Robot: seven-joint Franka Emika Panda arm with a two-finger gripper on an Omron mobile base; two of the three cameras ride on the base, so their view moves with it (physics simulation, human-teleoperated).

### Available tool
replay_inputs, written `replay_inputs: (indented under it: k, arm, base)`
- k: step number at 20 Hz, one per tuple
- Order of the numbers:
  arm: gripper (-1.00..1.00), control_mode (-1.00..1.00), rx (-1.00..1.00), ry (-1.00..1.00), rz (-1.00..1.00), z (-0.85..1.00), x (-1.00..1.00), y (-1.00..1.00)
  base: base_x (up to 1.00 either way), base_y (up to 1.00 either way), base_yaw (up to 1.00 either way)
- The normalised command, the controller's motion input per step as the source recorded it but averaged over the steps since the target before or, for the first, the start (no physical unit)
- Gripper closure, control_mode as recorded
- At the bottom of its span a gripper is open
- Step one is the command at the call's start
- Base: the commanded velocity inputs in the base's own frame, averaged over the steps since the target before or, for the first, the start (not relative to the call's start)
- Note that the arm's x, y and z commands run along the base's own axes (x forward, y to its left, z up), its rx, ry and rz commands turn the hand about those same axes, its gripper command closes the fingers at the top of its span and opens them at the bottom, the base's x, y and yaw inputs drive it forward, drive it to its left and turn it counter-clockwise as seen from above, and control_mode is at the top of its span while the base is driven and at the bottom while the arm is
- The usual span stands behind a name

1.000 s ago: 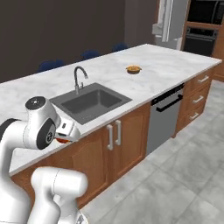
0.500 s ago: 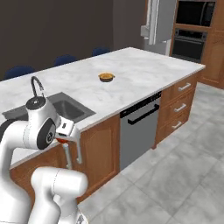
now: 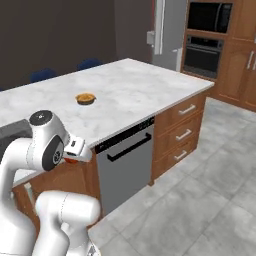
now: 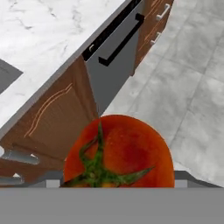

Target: Place the tomato and corn inside the fridge drawer. Close the drawer after placing the vegetables.

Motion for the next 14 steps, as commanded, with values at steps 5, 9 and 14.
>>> replay_inputs:
  k: [5,9,14]
  arm:
    - [1.0,1.0,0.0,0.0,0.0,0.0,0.0,0.0]
    - [1.0,1.0,0.0,0.0,0.0,0.0,0.0,0.0]
    - [1.0,1.0,0.0,0.0,0.0,0.0,0.0,0.0]
  base:
    - [0.86,-1.0,0.0]
    - [0.88,-1.0,0.0]
    - [0.87,-1.0,0.0]
